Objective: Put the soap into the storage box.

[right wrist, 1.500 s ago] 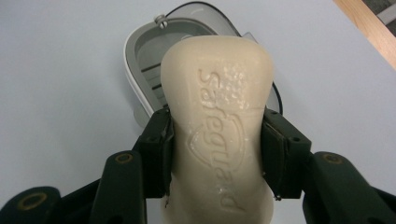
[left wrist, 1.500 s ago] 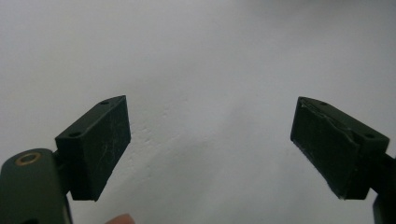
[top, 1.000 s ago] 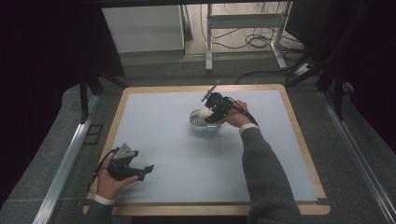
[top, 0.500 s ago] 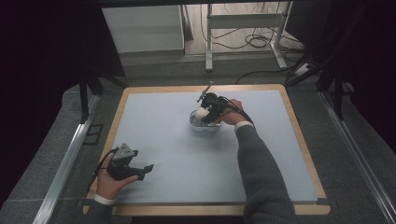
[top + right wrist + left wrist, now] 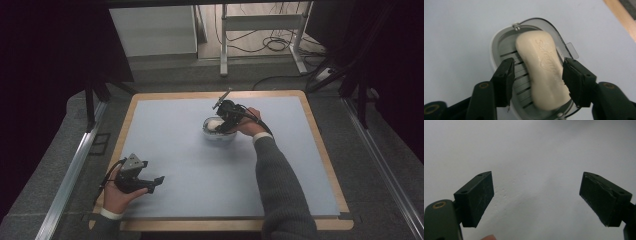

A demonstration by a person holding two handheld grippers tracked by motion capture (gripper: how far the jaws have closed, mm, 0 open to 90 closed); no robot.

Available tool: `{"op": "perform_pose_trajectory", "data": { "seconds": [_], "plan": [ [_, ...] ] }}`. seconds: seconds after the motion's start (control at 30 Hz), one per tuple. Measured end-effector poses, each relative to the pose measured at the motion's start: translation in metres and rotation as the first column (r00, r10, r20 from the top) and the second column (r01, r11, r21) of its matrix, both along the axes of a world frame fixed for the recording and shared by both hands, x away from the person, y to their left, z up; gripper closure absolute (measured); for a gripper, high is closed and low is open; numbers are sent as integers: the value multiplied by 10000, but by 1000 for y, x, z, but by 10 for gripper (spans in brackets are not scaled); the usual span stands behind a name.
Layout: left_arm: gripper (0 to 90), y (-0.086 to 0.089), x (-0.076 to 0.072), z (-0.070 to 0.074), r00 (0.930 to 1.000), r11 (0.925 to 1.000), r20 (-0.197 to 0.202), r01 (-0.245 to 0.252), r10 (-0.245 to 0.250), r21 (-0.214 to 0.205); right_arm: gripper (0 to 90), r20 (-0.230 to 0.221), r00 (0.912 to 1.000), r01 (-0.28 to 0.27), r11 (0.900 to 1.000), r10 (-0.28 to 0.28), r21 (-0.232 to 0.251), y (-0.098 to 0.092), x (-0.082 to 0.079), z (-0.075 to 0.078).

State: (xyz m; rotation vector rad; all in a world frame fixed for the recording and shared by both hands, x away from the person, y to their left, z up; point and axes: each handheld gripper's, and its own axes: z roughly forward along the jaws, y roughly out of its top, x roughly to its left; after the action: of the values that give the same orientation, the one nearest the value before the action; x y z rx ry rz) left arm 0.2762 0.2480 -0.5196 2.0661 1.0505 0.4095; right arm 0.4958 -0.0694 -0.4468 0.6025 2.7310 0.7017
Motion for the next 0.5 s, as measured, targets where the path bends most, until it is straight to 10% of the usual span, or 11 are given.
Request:
{"op": "perform_pose_trajectory", "data": {
  "seconds": [0.5],
  "plan": [
    [127, -1, 0, 0, 10000, 10000, -21, 8, -8, 86, 321, 524, 9876, 1367, 9741, -1483, 1799, -37, -41, 9]
  ]
}}
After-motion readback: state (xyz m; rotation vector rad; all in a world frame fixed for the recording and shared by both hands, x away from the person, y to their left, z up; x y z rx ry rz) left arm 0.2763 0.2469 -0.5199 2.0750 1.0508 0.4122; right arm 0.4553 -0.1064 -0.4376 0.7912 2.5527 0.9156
